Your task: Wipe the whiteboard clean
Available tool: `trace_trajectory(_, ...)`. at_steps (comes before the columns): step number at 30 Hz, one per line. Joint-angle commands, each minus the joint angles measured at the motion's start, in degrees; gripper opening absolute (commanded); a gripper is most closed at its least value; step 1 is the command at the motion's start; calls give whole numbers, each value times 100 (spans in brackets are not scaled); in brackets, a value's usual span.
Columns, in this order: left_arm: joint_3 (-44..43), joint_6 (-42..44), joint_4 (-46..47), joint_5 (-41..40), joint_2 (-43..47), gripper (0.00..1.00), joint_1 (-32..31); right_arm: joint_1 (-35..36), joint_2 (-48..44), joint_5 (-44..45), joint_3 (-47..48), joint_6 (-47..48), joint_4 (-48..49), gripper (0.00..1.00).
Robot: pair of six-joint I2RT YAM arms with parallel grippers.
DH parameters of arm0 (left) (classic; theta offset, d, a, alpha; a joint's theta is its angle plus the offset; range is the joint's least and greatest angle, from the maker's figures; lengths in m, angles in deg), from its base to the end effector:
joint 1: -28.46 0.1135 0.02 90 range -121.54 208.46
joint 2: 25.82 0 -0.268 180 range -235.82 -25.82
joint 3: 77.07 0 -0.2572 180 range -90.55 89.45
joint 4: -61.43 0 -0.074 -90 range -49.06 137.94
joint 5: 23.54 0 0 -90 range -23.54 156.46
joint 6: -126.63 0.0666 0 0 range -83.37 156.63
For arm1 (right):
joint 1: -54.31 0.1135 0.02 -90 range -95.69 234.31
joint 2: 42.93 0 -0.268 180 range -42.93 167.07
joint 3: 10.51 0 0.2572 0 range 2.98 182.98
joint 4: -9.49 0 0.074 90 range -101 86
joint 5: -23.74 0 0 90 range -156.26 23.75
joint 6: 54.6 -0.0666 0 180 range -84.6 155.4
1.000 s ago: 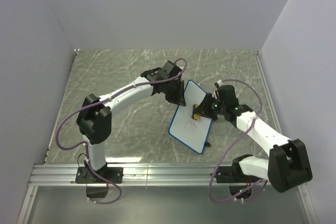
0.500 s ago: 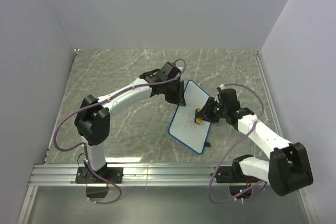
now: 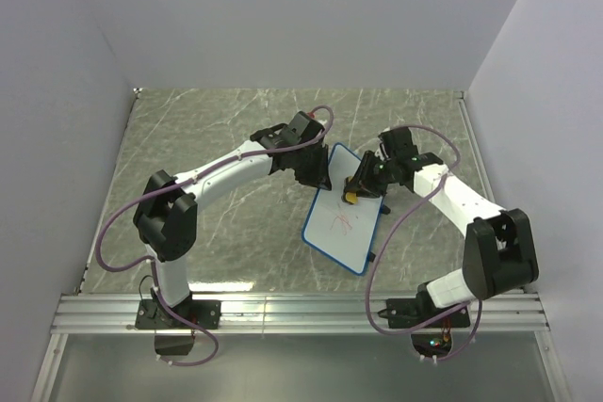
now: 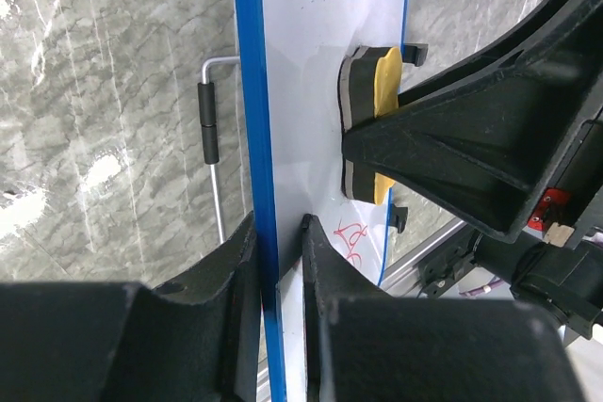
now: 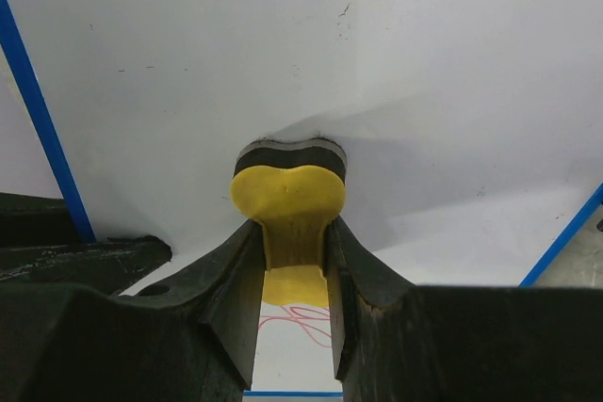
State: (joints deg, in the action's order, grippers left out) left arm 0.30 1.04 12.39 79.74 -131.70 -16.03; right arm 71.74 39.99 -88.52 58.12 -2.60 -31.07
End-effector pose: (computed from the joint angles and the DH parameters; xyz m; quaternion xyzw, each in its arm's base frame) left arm 0.2996 -0.3158 0.2469 0.1102 0.9343 -0.2903 0.1754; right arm 0.2923 0.1182 0.2051 0.1097 0.9308 0.3007 0.1767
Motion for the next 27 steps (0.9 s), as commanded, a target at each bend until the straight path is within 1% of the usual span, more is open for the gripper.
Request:
trace_trajectory(1, 213, 457, -602, -62, -20, 0, -297, 103, 418, -41, 120, -67, 580, 0)
trace_trajectory(6, 240, 466, -593, -71, -2, 0, -297, 94, 235, 11, -248, -6, 606, 0)
trace_trajectory(9, 196, 474, -637, -97, -2, 0, -297, 33, -73, 46, -888, 73, 641, 0)
trace_trajectory(10, 178, 483, -646, -106, -11, 0, -297, -11, -274, 38, -1282, 82, 668, 0)
trace_trajectory(13, 143, 501, -664, -115, -37, 0, -297, -38, -678, 64, -1977, 64, 747, 0)
trace_trajectory(16, 99, 510, -655, -124, -99, 0, -297, -47, -986, 151, -2461, 3, 844, 0)
trace_trajectory(19, 64, 501, -646, -106, -160, 0, -297, -38, -1110, 187, -2779, -50, 966, 0)
trace_trajectory(23, -6, 518, -681, -80, -231, 1, -297, -38, -1058, 231, -2982, -111, 1116, 0)
trace_trajectory(27, -94, 545, -760, -71, -292, 0, -297, -29, -1233, 556, -3070, -120, 827, 0)
